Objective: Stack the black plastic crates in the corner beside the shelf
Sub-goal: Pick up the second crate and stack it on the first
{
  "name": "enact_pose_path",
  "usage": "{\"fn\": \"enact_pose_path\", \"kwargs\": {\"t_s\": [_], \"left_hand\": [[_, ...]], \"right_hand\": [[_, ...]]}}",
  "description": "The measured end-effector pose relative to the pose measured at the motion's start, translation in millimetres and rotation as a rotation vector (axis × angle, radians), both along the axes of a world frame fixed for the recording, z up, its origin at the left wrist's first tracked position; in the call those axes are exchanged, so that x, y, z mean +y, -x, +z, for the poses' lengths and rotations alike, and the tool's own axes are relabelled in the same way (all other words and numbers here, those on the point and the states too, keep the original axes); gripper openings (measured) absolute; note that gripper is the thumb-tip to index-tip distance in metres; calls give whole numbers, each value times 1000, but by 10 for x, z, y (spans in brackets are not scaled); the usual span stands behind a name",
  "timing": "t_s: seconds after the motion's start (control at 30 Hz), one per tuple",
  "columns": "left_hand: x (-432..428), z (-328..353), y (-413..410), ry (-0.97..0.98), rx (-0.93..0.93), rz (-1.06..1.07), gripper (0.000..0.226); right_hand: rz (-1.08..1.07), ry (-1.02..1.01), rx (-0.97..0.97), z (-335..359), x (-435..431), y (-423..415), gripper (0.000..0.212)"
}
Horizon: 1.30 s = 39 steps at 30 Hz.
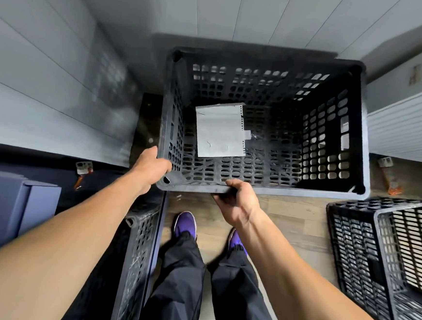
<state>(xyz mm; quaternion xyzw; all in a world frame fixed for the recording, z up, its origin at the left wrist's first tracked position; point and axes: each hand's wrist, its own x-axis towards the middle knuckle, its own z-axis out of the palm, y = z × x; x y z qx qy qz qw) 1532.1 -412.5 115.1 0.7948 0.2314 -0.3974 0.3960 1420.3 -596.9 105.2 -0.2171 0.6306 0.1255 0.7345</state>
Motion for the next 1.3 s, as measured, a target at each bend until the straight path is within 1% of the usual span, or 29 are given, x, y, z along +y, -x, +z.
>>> {"fn": "enact_pose_path", "kwargs": {"t_s": [0.1,0.13,0.2,0.27,0.4,0.43,0.5,0.53,0.6,0.63,0.7,0.77,0.8,0.9,1.0,1.07,1.17,1.2,1.3], "left_hand": [[-47,32,-64,-27,-31,-28,44],[-53,35,-95,-30,-48,-40,43],[-36,-26,-167,-32,-94,-61,49],[-39,-24,-224,-48,-143,-79,50],[-57,-12,-236,-69,-179,-88,27],[-57,-7,-216,-87,-188,-104,28],[-94,15,-160,-143,-194,-139,43],[-116,13,-136,-157,-207,-148,46],[-146,42,-123,-178,-227,-145,44],[-149,44,-123,-185,-237,-149,42],[-141,11,-128,-197,-261,-168,33],[-140,-20,-117,-223,-285,-155,27],[-157,-40,-105,-247,-291,-146,26],[-215,-71,-71,-328,-318,-126,24],[-217,-99,-76,-375,-353,-130,24],[-224,-106,-107,-397,-371,-135,24],[-292,-70,-174,-398,-357,-84,35],[-317,-63,-197,-372,-361,-51,35],[-288,-150,-288,-283,-357,65,20]], "right_hand": [[18,2,-25,33,16,-22,10],[24,1,-39,51,18,-37,9],[42,12,-64,89,14,-62,7],[120,58,-85,98,-10,-65,8],[410,72,-128,117,-147,60,44],[496,82,-137,143,-192,101,49],[659,147,-133,209,-273,167,56],[730,198,-125,251,-319,190,59],[900,341,-113,287,-436,226,60],[1026,454,-99,311,-519,252,61],[1335,720,-46,382,-707,316,71],[1550,959,55,487,-875,393,74],[1586,1064,85,540,-966,428,71],[1575,1316,156,698,-1245,474,61],[1517,1528,161,695,-1604,512,38],[1493,1638,182,639,-1888,538,27],[1505,1666,284,567,-2245,544,20],[1506,1653,316,548,-2333,535,21],[1468,1603,312,516,-2463,452,24]]}}
